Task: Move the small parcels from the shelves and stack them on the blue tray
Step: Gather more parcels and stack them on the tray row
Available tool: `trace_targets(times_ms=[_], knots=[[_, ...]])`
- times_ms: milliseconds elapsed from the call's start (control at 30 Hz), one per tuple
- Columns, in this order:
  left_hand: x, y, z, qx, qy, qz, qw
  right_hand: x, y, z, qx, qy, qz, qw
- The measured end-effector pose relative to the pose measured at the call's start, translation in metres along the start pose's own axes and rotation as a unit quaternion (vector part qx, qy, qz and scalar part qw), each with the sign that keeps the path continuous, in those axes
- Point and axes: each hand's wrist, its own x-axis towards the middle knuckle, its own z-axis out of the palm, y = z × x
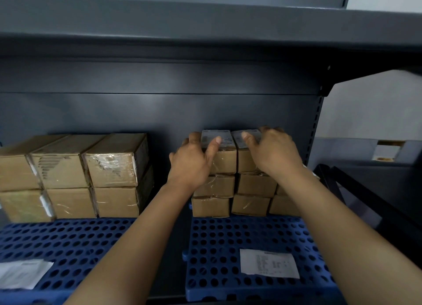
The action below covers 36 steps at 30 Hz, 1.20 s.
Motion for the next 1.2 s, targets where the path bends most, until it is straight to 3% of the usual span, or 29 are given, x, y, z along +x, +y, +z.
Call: trace_targets(times_ms=[900, 1200], knots=[[0.003, -0.002, -0.009, 0.019, 0.015, -0.010, 1.000, -0.004, -0.009, -0.007, -0.011, 0.014, -0.013, 1.000], [-0.004, 0.026, -0.028, 0.074, 0.095, 0.083, 0.989, -0.008, -0.002, -0.030, -0.030, 0.016, -0.086, 0.996]])
